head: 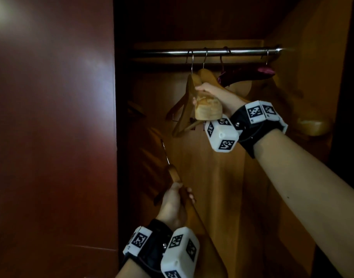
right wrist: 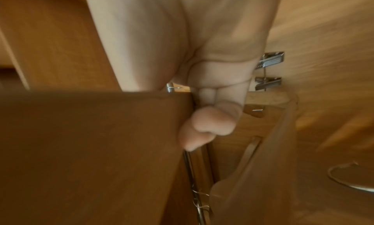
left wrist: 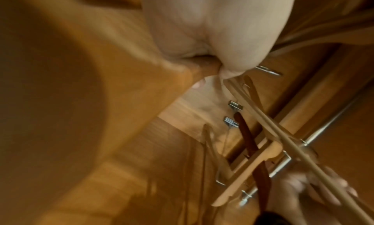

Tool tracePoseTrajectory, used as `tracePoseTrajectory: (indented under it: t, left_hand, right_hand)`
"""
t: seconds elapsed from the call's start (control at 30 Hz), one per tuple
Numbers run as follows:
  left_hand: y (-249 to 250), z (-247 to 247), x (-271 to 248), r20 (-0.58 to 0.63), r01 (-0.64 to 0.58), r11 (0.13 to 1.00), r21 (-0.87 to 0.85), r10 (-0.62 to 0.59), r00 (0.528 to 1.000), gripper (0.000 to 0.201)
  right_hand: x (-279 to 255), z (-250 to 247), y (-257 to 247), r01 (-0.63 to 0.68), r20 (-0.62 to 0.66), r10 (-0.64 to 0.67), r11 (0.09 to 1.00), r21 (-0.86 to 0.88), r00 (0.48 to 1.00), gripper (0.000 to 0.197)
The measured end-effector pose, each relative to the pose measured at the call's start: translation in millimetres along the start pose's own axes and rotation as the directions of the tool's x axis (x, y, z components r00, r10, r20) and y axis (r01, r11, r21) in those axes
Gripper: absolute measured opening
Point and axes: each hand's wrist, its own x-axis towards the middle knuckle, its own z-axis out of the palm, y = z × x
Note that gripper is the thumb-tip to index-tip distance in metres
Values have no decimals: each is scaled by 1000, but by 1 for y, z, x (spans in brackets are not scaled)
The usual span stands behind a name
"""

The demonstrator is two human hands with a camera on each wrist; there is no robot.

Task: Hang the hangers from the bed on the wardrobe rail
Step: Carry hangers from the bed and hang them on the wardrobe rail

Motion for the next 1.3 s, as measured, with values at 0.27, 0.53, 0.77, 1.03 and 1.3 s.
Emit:
tracePoseTrajectory:
  t: [0.27,0.53,0.77,1.03,1.3]
  left_hand:
    - [11,20,17,4,-61,997,-42,61,998,15]
    - [14,20,19,-25,-97,995,-5,97,995,24]
    - [14,19,17,-9,-94,996,-5,94,995,17]
    - [17,12,12,-3,-99,995,-1,99,995,19]
    - [19,10,14,11,-78,996,-38,78,997,16]
  right_hand:
    - [24,-2,-14,24,53,-18,995,-101,998,27]
    - [17,-13,-25,92,11,-93,995,43,996,23]
    - [13,-17,-34,107,-82,-101,991,78,992,24]
    - [21,-12,-5,-37,-191,54,995,94,980,18]
    - [20,-12,3,-35,-176,57,992,123,983,31]
